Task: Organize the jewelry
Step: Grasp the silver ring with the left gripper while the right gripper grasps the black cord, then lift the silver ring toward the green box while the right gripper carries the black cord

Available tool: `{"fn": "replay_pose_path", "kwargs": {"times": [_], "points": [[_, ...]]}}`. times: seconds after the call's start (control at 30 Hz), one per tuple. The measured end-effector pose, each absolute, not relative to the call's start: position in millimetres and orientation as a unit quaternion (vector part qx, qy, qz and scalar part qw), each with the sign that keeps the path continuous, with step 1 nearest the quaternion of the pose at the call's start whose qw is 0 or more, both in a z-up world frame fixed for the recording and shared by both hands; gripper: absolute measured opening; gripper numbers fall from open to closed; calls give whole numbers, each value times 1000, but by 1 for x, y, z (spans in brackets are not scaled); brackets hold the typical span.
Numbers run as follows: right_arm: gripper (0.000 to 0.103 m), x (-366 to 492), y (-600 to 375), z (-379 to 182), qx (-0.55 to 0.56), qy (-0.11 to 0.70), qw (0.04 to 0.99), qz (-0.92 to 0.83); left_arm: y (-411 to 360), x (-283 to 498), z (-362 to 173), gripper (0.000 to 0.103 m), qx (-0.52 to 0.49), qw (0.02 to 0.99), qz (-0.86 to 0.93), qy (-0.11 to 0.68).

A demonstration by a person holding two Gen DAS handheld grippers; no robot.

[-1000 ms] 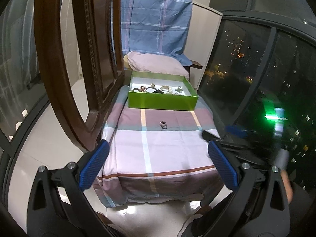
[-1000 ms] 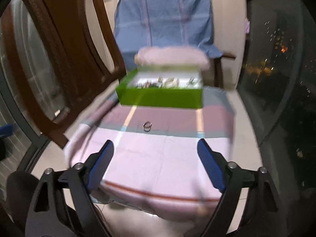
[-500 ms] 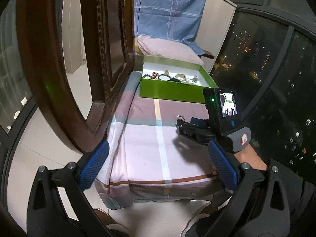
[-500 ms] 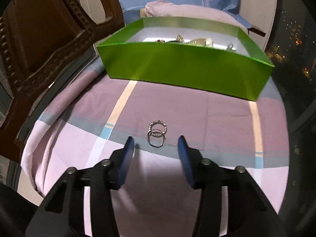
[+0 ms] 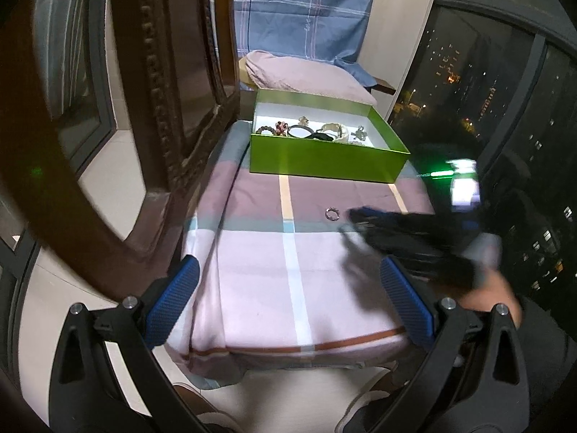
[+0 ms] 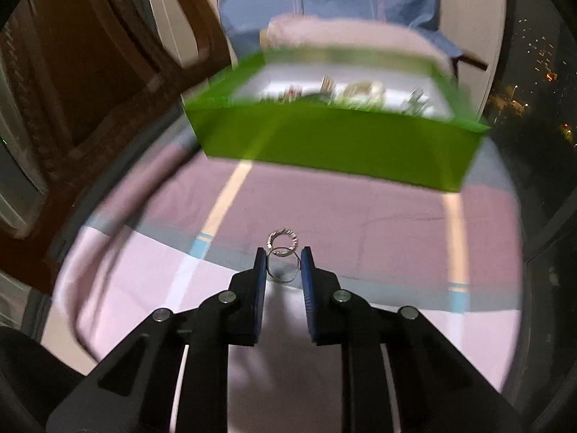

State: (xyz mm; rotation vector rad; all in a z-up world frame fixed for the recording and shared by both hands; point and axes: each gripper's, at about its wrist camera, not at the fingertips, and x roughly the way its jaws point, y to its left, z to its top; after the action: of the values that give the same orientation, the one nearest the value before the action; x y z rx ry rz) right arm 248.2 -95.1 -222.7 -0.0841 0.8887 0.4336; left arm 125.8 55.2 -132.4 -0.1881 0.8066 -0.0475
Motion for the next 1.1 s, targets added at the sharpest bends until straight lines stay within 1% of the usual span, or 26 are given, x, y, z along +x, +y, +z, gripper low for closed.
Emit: {"fn": "replay_pose_path", "kwargs": {"times": [0.1,0.17,0.23,0.27,0.3,0.33,0.37,0.4,0.47,0.53,0.57,0.6,0.63,0.67,0.7,0.8,0.87,1.0,1.1], "points": [[19,223,-139,-178,-17,383,903,194,41,148,-137,99,-79,915,-27,394],[19,211,-166,-161,1,366,912,184,25,174,-147,99,-66,915,-40,396],[19,198,-194,-148,23,354,920,170,9,205,-165,96,-55,910,-47,409],[19,190,-205,-144,28,350,922,164,2,218,-175,87,-50,906,-50,418],[19,184,-215,-142,32,348,923,160,-7,237,-191,76,-45,896,-55,439],[19,181,-220,-142,34,348,923,159,-12,247,-200,70,-44,888,-60,453],[19,177,-226,-142,35,348,923,157,-18,258,-209,57,-47,882,-69,465],[19,176,-228,-143,35,349,923,157,-22,263,-214,53,-47,880,-73,467],[19,173,-232,-146,38,352,922,157,-32,278,-226,53,-30,876,-63,476],[19,169,-236,-146,42,354,921,160,-31,286,-234,48,-37,871,-58,487],[19,168,-238,-145,42,354,920,161,-32,287,-237,40,-37,868,-54,492],[19,168,-238,-145,43,353,920,163,-30,289,-239,35,-36,869,-50,490],[19,167,-237,-144,43,353,920,166,-30,288,-239,32,-31,871,-45,488],[19,166,-236,-143,42,351,920,169,-29,289,-239,24,-30,872,-42,487],[19,167,-235,-142,41,350,920,170,-27,288,-237,21,-31,872,-42,487],[19,164,-231,-139,40,346,921,172,-23,283,-233,20,-37,872,-53,486],[19,164,-229,-134,37,342,923,173,-20,268,-216,20,-32,881,-60,468],[19,152,-215,-116,26,322,930,177,-3,211,-152,20,-42,910,-67,407],[19,140,-203,-100,20,304,935,183,15,149,-90,20,-50,935,-65,346]]}}
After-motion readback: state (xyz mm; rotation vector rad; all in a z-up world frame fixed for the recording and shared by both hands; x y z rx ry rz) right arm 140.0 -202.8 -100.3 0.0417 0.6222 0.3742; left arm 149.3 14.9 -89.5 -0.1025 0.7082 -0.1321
